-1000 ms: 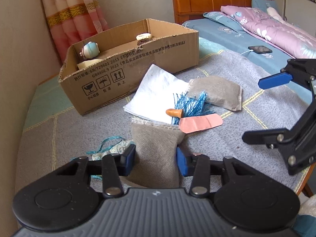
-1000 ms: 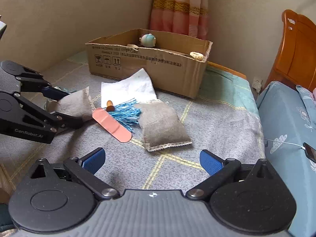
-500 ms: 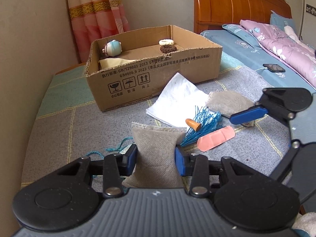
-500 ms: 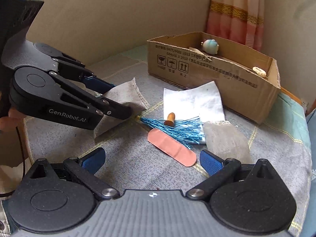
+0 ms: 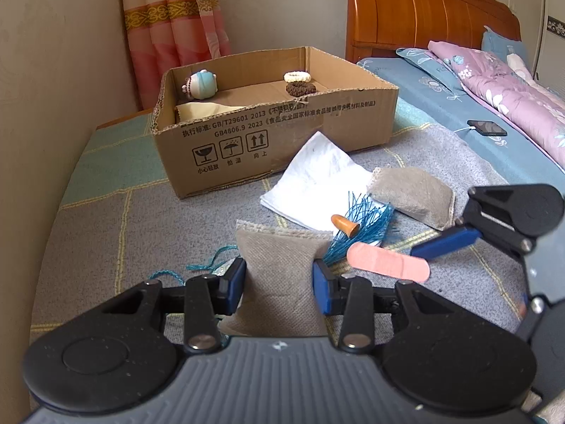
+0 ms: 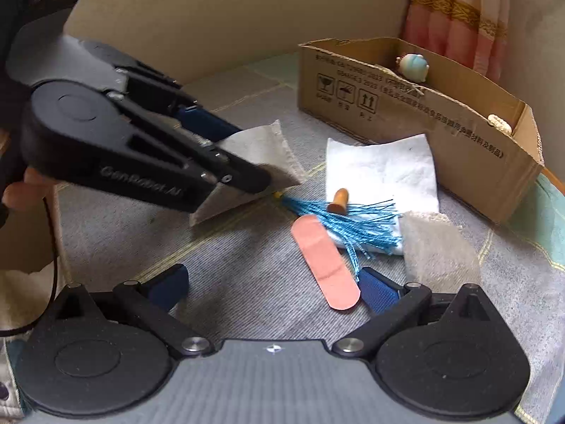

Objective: Organize soft objects
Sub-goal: 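Grasp a grey linen sachet with the left gripper while right approaches pink strip, then grasp the pink strip with the right gripper while left holds the sachet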

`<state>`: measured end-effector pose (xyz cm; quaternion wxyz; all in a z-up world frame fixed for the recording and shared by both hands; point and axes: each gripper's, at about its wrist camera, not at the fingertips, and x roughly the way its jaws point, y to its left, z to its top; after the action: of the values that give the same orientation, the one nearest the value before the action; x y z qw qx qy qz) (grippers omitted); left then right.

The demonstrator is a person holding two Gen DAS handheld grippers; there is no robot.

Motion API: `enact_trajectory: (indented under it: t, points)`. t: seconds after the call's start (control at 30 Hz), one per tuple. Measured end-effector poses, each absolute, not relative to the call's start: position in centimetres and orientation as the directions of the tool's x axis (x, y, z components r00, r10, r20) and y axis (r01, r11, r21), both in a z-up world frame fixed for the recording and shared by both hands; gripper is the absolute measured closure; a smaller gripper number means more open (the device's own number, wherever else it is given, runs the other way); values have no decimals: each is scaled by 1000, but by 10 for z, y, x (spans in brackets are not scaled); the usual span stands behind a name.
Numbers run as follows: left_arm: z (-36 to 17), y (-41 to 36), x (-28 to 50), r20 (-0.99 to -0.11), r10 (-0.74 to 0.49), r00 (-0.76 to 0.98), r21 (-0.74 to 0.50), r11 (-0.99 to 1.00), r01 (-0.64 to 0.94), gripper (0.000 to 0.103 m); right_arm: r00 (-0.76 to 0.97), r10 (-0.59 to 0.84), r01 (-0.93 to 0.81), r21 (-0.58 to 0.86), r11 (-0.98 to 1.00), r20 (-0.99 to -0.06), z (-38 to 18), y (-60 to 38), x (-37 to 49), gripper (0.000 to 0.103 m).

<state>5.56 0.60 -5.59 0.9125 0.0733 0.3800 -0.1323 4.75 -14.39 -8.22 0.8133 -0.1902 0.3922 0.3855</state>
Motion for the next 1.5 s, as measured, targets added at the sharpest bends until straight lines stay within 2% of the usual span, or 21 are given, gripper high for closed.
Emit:
enact_trajectory:
  t: [0.2, 0.3, 0.37, 0.5, 0.57, 0.77, 0.83, 1.07, 1.2, 1.33, 1.4, 1.43, 1.47, 1.5]
  points:
    - [-56, 6, 55, -713, -185, 676, 33, 954, 296, 64, 385, 481, -777, 5, 629, -787, -80, -138, 38, 2]
    - [-56, 6, 55, -713, -186, 676, 31, 955, 296, 64, 428, 457, -746, -20, 666, -780, -79, -138, 47, 10]
    - [-56, 6, 55, -713, -186, 676, 32, 955, 296, 64, 446, 450, -728, -21, 685, -774, -77, -139, 53, 22]
    - [-56, 6, 55, -714, -188, 675, 30, 954, 297, 63, 479, 431, -704, -40, 710, -765, -76, -140, 58, 37]
    - [-56, 6, 55, -714, -188, 675, 29, 954, 297, 63, 493, 420, -689, -47, 724, -762, -75, -140, 58, 49]
    - [-56, 6, 56, -714, -190, 674, 29, 954, 299, 63, 520, 405, -666, -60, 744, -752, -74, -141, 58, 75]
    - [-56, 6, 55, -713, -190, 675, 29, 954, 300, 63, 528, 393, -661, -74, 747, -753, -74, -140, 58, 80]
    - [-48, 7, 55, -708, -212, 674, 20, 948, 319, 64, 537, 380, -653, -85, 753, -753, -71, -140, 55, 81]
    - [-38, 7, 52, -705, -237, 669, 26, 933, 359, 76, 544, 384, -653, -89, 752, -746, -65, -143, 51, 81]
    - [-29, 6, 47, -693, -237, 681, 77, 915, 397, 77, 562, 383, -650, -104, 753, -733, -58, -147, 48, 81]
    - [-29, 4, 45, -692, -232, 683, 101, 906, 411, 61, 567, 384, -649, -108, 753, -729, -55, -148, 46, 81]
    - [-32, 2, 44, -702, -229, 674, 103, 904, 414, 34, 569, 387, -648, -106, 754, -726, -54, -149, 45, 81]
    - [-35, 0, 43, -702, -223, 676, 110, 904, 412, 25, 569, 389, -647, -102, 755, -725, -54, -150, 45, 81]
    - [-39, -2, 41, -699, -214, 683, 120, 906, 407, 26, 569, 391, -646, -99, 757, -723, -54, -151, 44, 81]
